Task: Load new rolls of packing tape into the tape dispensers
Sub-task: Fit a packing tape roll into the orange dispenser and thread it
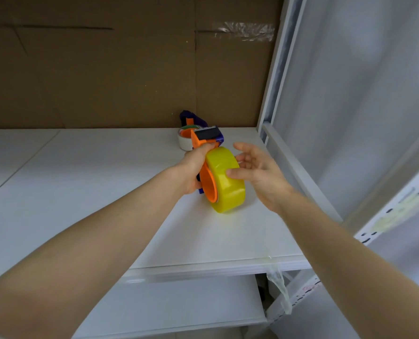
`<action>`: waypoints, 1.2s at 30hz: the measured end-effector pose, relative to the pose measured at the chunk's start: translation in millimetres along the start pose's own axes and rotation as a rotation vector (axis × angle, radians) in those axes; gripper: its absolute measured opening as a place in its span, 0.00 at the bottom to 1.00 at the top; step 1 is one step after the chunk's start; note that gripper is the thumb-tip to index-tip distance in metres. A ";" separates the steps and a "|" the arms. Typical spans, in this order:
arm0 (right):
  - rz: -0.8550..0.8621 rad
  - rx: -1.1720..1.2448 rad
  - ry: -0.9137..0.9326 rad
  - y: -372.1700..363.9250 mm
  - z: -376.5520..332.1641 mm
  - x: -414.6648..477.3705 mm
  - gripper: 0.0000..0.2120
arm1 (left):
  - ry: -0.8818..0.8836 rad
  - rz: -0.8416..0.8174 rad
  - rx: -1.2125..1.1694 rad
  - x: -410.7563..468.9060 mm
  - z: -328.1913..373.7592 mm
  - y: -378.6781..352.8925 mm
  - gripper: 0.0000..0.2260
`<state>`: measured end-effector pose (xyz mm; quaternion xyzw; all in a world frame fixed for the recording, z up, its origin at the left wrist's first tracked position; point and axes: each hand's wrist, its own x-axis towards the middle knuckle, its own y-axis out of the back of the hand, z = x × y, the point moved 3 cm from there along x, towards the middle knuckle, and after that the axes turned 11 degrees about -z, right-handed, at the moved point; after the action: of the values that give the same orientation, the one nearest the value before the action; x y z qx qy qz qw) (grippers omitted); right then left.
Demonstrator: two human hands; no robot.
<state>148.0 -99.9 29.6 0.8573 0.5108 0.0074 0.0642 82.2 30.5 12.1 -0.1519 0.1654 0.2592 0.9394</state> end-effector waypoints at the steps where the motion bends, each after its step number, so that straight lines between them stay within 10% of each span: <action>1: 0.020 -0.186 0.044 2.7 -9.4 -0.7 0.25 | -0.003 0.005 0.004 0.3 0.7 -0.5 0.19; 4: -0.046 -0.634 0.127 4.8 -30.4 -1.6 0.20 | -0.017 0.015 0.025 1.6 2.4 -2.3 0.20; 10: -0.096 -0.786 0.245 1.7 -40.7 -0.9 0.04 | -0.019 0.000 0.038 1.3 2.7 -2.1 0.23; 20: 0.115 -1.174 0.370 -17.4 -32.3 -5.5 0.10 | -0.106 -0.216 0.024 -5.9 1.4 1.0 0.19; 25: 0.299 -1.054 0.343 -16.9 -28.3 4.0 0.10 | -0.137 -0.371 0.031 -14.2 -7.0 -9.4 0.26; 36: 0.425 -1.087 0.183 15.5 -32.3 24.3 0.10 | -0.274 -0.265 0.234 -25.7 -14.1 -2.2 0.07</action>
<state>170.6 -82.6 62.2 0.7808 0.2540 0.3547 0.4472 59.3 12.2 9.9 -0.0258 0.0438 0.1308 0.9901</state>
